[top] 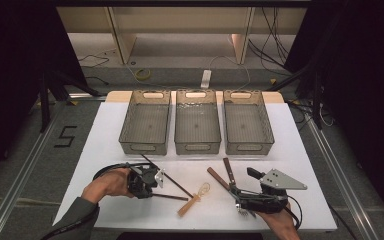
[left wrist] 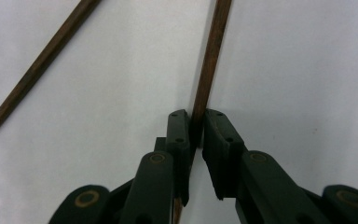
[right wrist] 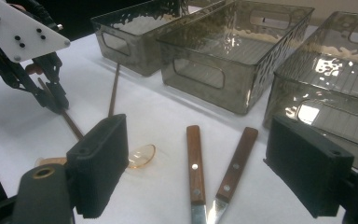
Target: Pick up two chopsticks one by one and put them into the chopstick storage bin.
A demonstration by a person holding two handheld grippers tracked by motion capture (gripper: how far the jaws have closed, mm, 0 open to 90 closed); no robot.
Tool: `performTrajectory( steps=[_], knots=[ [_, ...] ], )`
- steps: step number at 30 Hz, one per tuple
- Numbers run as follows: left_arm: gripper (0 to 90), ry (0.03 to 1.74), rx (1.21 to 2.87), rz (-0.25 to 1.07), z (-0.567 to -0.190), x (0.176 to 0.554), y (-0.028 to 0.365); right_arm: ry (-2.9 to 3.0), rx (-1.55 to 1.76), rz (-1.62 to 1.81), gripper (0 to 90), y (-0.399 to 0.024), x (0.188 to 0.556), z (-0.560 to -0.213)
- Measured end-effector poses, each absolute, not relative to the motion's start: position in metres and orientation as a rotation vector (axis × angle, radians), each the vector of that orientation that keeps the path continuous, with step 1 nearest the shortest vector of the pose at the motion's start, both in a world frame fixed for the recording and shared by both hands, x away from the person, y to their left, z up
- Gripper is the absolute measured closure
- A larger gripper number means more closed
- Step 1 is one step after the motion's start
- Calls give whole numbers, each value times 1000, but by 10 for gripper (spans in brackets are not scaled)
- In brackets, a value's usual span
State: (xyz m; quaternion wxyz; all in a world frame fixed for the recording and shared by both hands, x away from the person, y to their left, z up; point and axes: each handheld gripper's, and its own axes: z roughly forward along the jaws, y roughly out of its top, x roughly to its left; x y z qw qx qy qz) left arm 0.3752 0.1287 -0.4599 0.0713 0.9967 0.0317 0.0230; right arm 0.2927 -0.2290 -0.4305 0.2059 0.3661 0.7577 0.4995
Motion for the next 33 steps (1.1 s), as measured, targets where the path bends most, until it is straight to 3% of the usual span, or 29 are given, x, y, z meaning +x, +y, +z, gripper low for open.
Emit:
performTrajectory(
  steps=[23, 33],
  knots=[
    [845, 127, 2991, -7, -452, 376, 135, 2119, 1014, 1385, 216, -229, 293, -431],
    [844, 296, 2878, 76, -423, 381, 145, 2120, 1010, 1388, 216, -228, 293, -431]
  ],
)
